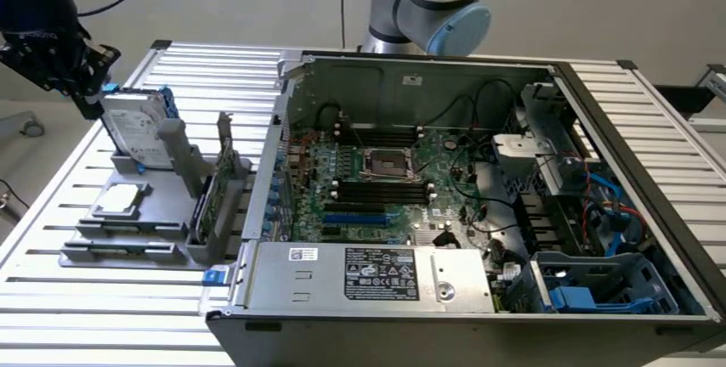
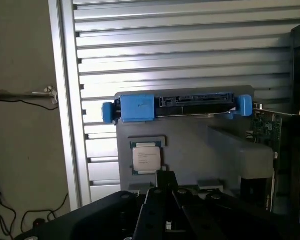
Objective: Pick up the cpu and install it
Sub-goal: 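Reach for the cpu, then pick up the cpu and move it towards the insertion slot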
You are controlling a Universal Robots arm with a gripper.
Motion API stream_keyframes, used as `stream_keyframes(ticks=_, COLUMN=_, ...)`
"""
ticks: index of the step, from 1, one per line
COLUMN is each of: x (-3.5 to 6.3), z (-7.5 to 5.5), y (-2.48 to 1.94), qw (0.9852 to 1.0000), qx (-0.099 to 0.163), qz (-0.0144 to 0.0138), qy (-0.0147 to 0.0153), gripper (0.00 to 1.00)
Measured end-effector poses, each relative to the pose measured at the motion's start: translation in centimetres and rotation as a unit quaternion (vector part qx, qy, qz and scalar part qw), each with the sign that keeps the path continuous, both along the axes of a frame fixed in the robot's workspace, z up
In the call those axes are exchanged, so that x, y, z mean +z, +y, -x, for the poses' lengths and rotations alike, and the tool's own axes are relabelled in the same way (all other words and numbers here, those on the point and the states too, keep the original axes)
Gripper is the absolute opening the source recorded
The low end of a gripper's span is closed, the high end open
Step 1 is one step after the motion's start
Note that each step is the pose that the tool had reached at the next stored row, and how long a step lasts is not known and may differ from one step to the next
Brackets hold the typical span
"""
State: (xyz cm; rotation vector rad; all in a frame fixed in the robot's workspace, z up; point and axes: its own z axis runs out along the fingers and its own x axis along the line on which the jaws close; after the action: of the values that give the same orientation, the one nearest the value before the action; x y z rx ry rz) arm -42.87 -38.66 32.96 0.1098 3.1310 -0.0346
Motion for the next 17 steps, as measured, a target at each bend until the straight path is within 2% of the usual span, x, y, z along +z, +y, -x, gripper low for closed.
stream_keyframes(ticks=4, x=-0.61, z=1.22, y=0.16, qw=1.0, qx=0.003, qz=0.0, qy=0.0, gripper=0.11)
stream_keyframes(ticks=17, x=-0.63, z=1.26, y=0.18, qw=1.0, qx=0.003, qz=0.0005, qy=0.0, gripper=0.11)
